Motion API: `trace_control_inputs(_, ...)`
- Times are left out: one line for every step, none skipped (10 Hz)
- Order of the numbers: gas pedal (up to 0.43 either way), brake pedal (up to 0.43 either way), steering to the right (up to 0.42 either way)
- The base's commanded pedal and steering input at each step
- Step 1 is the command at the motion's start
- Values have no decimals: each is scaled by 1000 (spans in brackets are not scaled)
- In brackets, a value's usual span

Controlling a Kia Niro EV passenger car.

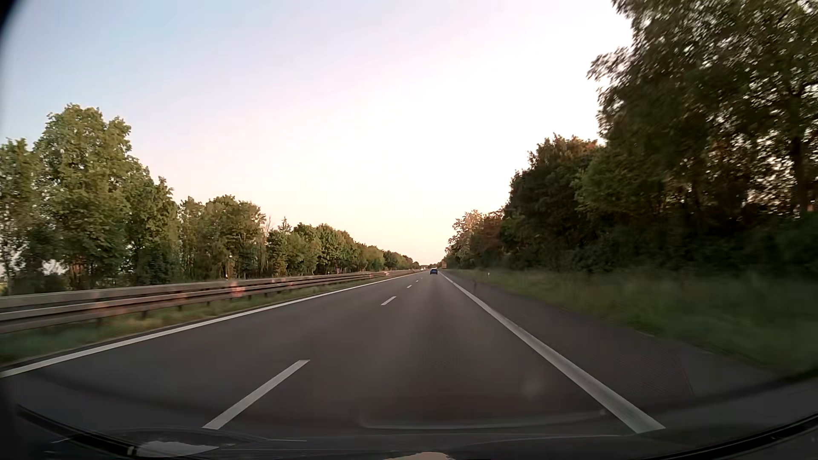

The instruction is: Follow the waypoints while adhering to traffic rules and regulations

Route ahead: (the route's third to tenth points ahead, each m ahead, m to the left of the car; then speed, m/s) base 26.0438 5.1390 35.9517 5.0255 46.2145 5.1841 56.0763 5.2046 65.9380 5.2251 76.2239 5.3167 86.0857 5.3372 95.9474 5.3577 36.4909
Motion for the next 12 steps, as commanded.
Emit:
trace_control_inputs(138, 18, 0)
trace_control_inputs(150, 18, -1)
trace_control_inputs(150, 18, -2)
trace_control_inputs(157, 18, -2)
trace_control_inputs(157, 18, -3)
trace_control_inputs(177, 18, -2)
trace_control_inputs(260, 18, -2)
trace_control_inputs(280, 12, -2)
trace_control_inputs(280, 18, -1)
trace_control_inputs(287, 18, -1)
trace_control_inputs(299, 18, -1)
trace_control_inputs(299, 18, -1)
